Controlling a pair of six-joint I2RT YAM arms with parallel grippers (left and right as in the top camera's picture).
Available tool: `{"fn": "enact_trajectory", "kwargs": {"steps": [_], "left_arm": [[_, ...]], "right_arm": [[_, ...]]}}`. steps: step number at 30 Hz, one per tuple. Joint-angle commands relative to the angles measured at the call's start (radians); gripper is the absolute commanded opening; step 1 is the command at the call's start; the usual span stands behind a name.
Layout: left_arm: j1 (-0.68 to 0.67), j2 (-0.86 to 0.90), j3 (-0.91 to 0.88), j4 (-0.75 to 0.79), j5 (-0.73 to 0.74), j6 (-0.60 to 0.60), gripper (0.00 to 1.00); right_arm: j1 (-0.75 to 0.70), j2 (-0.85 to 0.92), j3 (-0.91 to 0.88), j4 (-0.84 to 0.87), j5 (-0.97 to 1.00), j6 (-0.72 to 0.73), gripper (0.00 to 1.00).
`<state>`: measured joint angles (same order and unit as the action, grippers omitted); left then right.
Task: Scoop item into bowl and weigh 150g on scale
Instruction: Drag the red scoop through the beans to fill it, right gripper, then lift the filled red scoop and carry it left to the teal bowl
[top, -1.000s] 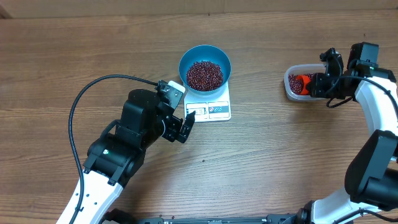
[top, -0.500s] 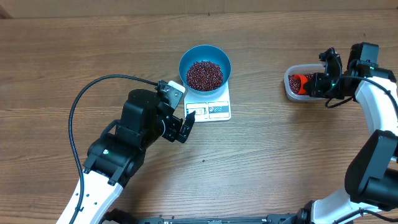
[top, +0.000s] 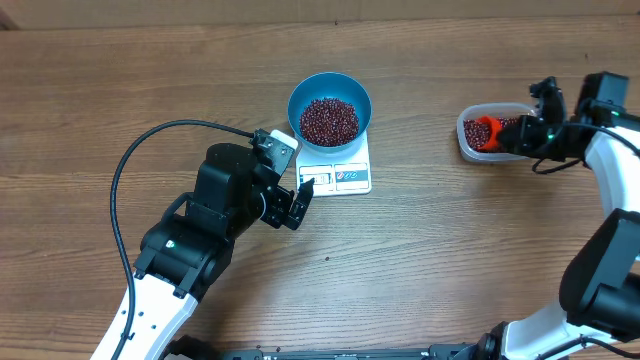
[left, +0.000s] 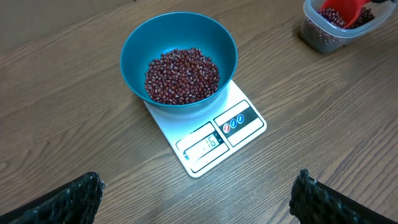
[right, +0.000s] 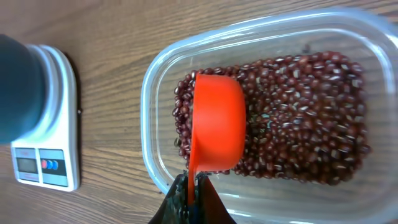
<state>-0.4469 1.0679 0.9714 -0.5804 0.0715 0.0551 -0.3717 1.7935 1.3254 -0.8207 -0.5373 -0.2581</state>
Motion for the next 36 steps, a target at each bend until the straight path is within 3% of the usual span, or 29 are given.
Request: {"fn": "enact_trajectory", "kwargs": {"steps": [1, 11, 23, 36], "left_arm": [[0.002, 0.006, 0.021, 0.001, 0.006, -0.010, 1.00], [0.002, 0.005, 0.021, 0.001, 0.006, -0.010, 0.99], [0.002, 0.005, 0.021, 0.001, 0.006, -0.010, 1.00], [0.002, 0.006, 0.021, 0.001, 0.006, -0.010, 0.99]], "right_arm": [[-0.047, 0.003, 0.003, 0.006, -0.118, 0.007, 0.04], [-0.158, 0.003, 0.003, -0.005, -0.375, 0.007, 0.04], [-0.164, 0.003, 0.003, -0.043, -0.570, 0.026, 0.04], [-0.024, 0.003, 0.003, -0.056, -0.587, 0.026, 0.04]]}}
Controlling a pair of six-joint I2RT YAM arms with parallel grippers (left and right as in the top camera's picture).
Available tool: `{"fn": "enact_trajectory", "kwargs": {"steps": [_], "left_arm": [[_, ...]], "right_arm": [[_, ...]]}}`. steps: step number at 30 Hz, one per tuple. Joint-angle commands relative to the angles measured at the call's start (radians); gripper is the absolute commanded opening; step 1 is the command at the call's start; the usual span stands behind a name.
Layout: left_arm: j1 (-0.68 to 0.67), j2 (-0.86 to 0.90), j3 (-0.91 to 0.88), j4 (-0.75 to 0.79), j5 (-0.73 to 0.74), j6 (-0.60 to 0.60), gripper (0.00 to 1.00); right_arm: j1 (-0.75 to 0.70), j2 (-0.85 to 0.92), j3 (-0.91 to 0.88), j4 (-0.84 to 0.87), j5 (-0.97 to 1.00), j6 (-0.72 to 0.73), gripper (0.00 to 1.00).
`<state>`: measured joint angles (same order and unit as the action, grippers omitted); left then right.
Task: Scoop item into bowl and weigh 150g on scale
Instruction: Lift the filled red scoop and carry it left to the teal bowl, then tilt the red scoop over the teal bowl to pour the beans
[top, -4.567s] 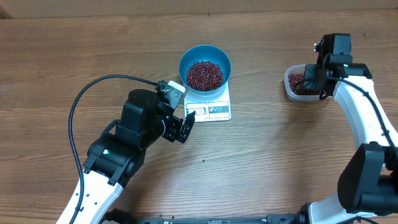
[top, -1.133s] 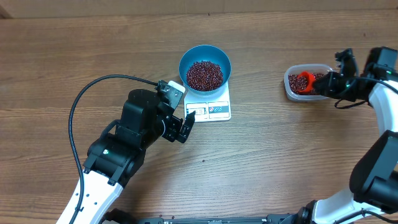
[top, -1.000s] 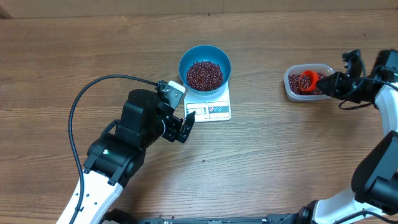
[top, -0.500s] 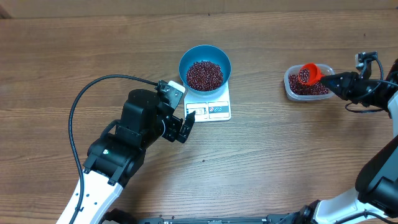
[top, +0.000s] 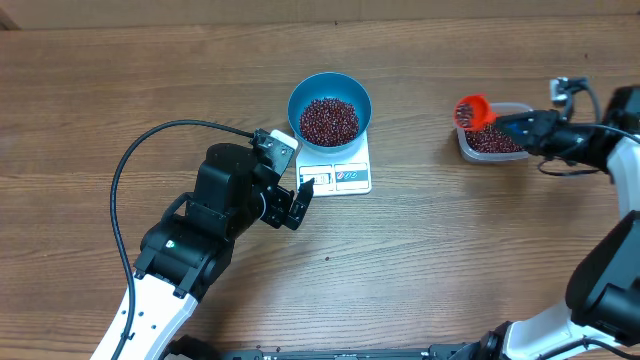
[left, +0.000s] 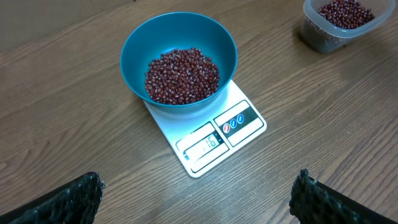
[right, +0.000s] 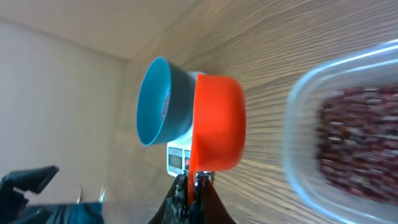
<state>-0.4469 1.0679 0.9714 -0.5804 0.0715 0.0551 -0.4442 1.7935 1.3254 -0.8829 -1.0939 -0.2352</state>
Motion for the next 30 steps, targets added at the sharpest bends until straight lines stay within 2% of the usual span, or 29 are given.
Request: {"fn": "enact_trajectory", "kwargs": {"steps": [1, 21, 30], "left_arm": [[0.002, 0.005, 0.021, 0.001, 0.006, -0.010, 1.00], [0.002, 0.005, 0.021, 0.001, 0.006, -0.010, 0.99], [0.002, 0.006, 0.021, 0.001, 0.006, -0.010, 1.00]], "right_arm": [[0.062, 0.003, 0.003, 0.008, -0.030, 0.003, 0.04], [0.347, 0.003, 0.003, 0.344, -0.023, 0.287, 0.04], [0.458, 0.003, 0.003, 0.453, 0.023, 0.296, 0.04]]}}
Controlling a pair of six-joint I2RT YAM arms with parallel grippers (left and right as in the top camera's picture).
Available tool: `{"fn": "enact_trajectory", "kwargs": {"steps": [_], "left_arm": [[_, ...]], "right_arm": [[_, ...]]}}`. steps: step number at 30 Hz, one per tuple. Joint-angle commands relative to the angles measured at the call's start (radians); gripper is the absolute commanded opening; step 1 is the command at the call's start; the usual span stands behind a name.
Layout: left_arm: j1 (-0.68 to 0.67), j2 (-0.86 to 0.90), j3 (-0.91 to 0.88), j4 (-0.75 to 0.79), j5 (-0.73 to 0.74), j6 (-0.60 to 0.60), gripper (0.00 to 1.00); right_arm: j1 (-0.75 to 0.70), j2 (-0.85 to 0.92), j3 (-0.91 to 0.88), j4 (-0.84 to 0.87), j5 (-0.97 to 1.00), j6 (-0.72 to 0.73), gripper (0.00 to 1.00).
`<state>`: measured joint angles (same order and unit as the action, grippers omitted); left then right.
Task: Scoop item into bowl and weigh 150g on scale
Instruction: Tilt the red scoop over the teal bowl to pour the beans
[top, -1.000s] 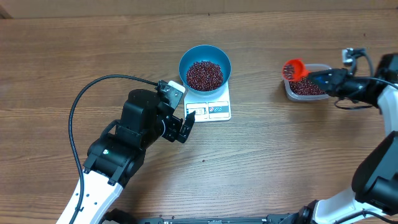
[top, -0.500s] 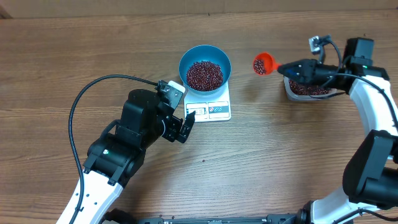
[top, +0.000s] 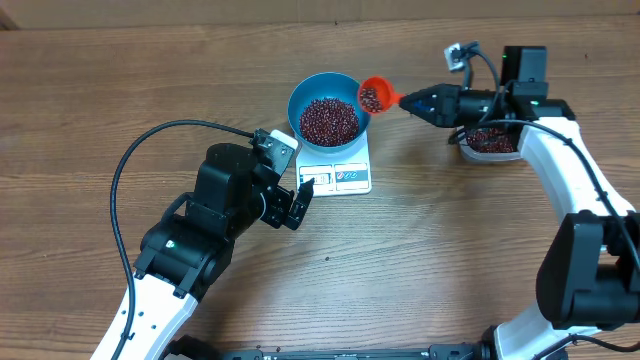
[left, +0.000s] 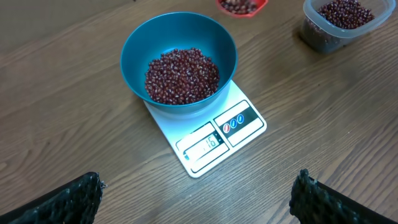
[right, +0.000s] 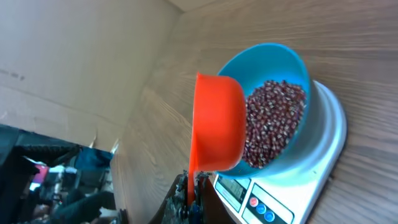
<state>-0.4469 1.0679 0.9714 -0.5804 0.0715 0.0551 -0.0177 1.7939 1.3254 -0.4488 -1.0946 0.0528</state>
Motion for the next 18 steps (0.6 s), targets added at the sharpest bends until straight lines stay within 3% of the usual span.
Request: {"fn": "enact_trajectory", "kwargs": {"steps": [1, 7, 18], "left_arm": [[0.002, 0.005, 0.021, 0.001, 0.006, -0.010, 0.99], [0.002, 0.005, 0.021, 0.001, 0.006, -0.010, 1.00], [0.002, 0.005, 0.021, 0.001, 0.006, -0.010, 1.00]], "right_arm": [[0.054, 0.003, 0.003, 0.033, 0.066, 0.007, 0.04], [0.137, 0.003, 0.003, 0.088, 0.280, -0.014, 0.04], [0.224, 0.003, 0.003, 0.088, 0.375, -0.510, 0.04]]}}
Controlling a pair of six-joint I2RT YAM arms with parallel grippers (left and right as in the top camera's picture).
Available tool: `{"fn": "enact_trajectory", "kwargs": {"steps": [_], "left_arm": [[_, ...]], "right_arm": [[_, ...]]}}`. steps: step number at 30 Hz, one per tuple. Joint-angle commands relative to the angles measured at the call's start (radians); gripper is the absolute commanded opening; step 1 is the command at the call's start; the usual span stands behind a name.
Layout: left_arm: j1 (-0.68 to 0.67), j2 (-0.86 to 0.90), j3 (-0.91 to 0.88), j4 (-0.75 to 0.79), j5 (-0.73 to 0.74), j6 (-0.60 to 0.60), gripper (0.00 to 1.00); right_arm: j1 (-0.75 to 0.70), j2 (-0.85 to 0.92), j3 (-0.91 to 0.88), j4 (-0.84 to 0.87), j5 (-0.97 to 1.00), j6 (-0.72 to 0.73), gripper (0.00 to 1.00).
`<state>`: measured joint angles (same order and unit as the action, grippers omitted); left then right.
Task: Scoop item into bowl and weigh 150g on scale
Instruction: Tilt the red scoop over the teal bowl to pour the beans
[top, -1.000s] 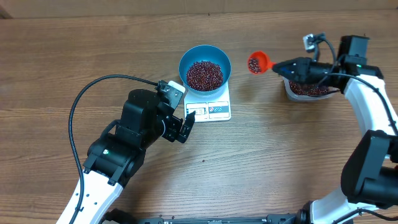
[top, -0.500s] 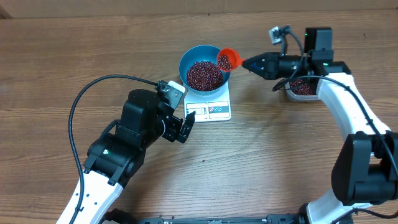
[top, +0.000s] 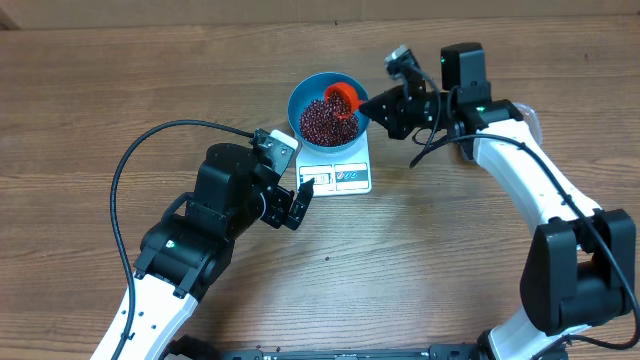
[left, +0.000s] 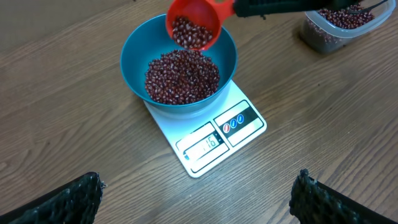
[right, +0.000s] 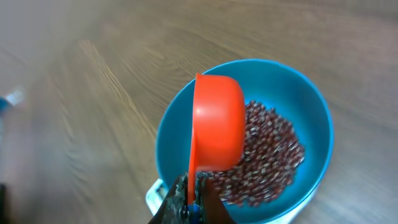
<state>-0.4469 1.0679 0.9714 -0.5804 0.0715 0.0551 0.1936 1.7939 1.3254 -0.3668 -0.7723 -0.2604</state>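
A blue bowl (top: 300, 95) of red beans (left: 181, 76) stands on a white scale (left: 214, 140). An orange scoop (left: 193, 23) holding beans hangs tilted over the bowl's far side, its handle gripped by my right gripper (right: 189, 202), which is shut on it. The scoop (right: 216, 124) shows from behind in the right wrist view, above the bowl (right: 311, 106). My left gripper (left: 199, 196) is open near the table in front of the scale, with nothing between its fingers (left: 62, 199).
A clear plastic container (left: 339, 22) of beans sits to the right of the scale, partly hidden under my right arm (top: 520, 160) in the overhead view. A black cable (top: 150, 150) loops left of the left arm.
My right gripper has moved the scoop from beside the bowl's right rim to over the bowl, now tilted toward it. The left gripper has not moved.
The scoop first lay in the beans inside the clear container, held by my right gripper. Then it was lifted, full, above the container's left end. After that it was near the bowl's right rim, and now it is tilted over the bowl.
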Motion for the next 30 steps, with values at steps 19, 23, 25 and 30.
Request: {"fn": "enact_trajectory", "kwargs": {"steps": [19, 23, 25, 30], "left_arm": [[0.002, 0.006, 0.021, 0.001, 0.006, -0.010, 1.00], [0.002, 0.005, 0.021, 0.001, 0.006, -0.010, 1.00], [0.002, 0.006, 0.021, 0.001, 0.006, -0.010, 1.00], [0.002, 0.005, 0.021, 0.001, 0.006, -0.010, 0.99]], "right_arm": [[0.016, 0.003, 0.003, 0.072, 0.109, -0.849, 0.04], [0.016, 0.003, 0.003, 0.073, 0.109, -0.848, 0.04], [0.016, 0.003, 0.003, 0.074, 0.109, -0.848, 0.04], [0.016, 0.000, 0.005, 0.079, 0.109, -0.842, 0.04]]}}
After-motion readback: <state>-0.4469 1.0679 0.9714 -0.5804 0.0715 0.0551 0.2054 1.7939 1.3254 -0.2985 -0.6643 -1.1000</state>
